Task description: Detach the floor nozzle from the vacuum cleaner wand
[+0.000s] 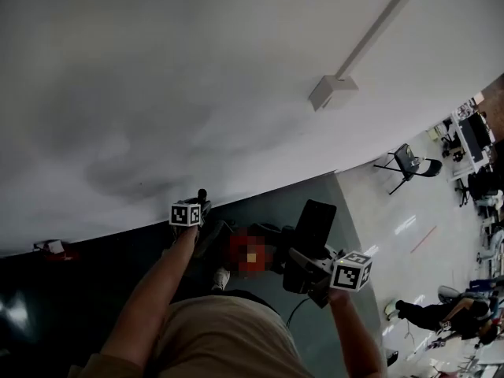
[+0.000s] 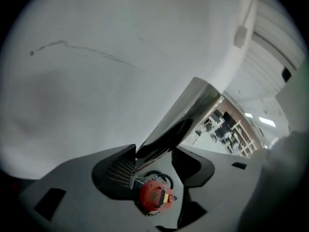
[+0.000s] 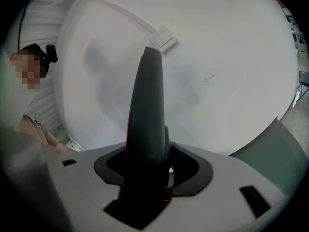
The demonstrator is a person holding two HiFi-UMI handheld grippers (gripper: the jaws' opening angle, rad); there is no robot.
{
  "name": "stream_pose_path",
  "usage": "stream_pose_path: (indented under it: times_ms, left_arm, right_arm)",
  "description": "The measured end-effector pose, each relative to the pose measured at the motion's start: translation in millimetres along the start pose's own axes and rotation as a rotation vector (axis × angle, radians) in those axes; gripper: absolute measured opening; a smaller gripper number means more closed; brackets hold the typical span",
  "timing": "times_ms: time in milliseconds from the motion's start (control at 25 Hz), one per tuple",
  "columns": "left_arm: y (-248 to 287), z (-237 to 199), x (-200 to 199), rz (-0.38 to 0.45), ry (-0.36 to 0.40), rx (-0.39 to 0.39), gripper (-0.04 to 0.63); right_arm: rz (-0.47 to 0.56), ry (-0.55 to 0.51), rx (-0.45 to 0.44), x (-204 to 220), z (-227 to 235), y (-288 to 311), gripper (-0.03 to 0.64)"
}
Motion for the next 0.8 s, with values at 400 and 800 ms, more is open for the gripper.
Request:
stream_pose_path:
  times_ms: [400, 800]
  left_arm:
    - [-18.9, -28.0, -14.9, -0.003, -0.102, -0.055, 0.224]
    - [-110.7, 53.5, -18.5, 0.347, 0.045, 0.106, 0.224]
  right_arm:
    - [0.098, 0.191, -0.012, 33.6, 38.2, -11.1, 0.227]
    - [0.136, 0.245, -0.012, 37.5, 88.9, -9.1, 0.227]
Point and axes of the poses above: the fingertips, and each gripper's own axes: y forward along the fingers, z to its right, x out of its underside, the point moved 3 cm from there along -y, backward along the fingers, and after that the axes turned 9 degrees about y, right-handed, at the moved point
